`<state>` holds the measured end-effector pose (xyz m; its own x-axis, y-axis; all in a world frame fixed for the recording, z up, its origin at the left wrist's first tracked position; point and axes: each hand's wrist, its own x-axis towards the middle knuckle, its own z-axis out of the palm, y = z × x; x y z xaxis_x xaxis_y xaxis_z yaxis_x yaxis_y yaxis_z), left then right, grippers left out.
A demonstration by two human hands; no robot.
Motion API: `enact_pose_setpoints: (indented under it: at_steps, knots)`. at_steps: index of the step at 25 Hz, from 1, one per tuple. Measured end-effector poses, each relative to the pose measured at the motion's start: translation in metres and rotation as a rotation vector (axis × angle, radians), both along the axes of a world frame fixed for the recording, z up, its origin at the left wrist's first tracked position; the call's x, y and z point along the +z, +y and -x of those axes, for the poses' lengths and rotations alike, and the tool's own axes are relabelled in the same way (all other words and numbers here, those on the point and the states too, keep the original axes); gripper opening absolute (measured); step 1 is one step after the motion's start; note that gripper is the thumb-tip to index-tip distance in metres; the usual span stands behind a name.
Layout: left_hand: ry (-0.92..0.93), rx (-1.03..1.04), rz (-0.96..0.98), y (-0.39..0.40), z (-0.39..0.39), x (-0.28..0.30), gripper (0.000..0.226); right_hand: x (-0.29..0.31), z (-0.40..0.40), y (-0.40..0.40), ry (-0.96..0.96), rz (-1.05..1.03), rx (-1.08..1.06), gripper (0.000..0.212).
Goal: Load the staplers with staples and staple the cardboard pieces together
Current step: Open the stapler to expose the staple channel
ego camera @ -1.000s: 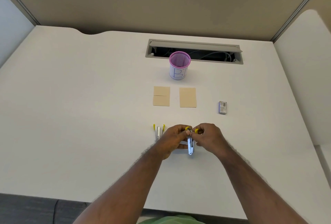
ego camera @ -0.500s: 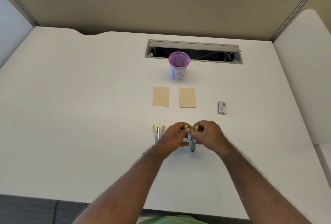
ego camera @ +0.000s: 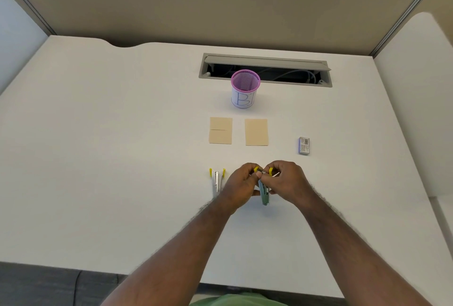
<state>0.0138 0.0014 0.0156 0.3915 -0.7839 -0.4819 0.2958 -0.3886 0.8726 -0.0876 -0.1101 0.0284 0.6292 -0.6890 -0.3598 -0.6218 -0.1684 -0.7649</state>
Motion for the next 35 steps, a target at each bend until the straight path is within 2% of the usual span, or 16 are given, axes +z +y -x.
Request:
enact_pose_setpoints:
  at_steps: [7,10,13,17,19,25,30,35]
  knots:
    - [-0.011,0.039,0.01,0.002,0.001,0.001,0.017,0.002,-0.006,0.003,0.006,-0.071,-0.031,0.015]
    - [-0.008,0.114,0.021,0.005,-0.004,0.004,0.016,0.004,-0.006,0.0,-0.08,-0.124,-0.099,0.001]
    - [0.044,0.178,0.079,0.007,-0.008,0.005,0.012,0.003,-0.005,-0.001,-0.174,-0.199,-0.123,0.01]
    - [0.122,0.309,0.105,0.009,-0.01,0.006,0.009,0.002,-0.002,-0.004,-0.308,-0.284,-0.243,0.012]
    - [0.187,0.36,0.133,0.012,-0.011,0.005,0.012,0.002,0.001,-0.008,-0.342,-0.319,-0.266,0.012]
    - [0.542,0.517,0.213,0.027,-0.011,0.004,0.027,0.007,0.005,-0.016,-0.413,-0.464,-0.293,0.026]
    - [0.632,0.525,0.204,0.038,0.002,0.003,0.039,0.011,0.002,-0.022,-0.453,-0.502,-0.295,0.027]
    - [0.68,0.265,0.181,0.046,0.005,0.005,0.058,0.013,0.004,-0.027,-0.537,-0.629,-0.218,0.033]
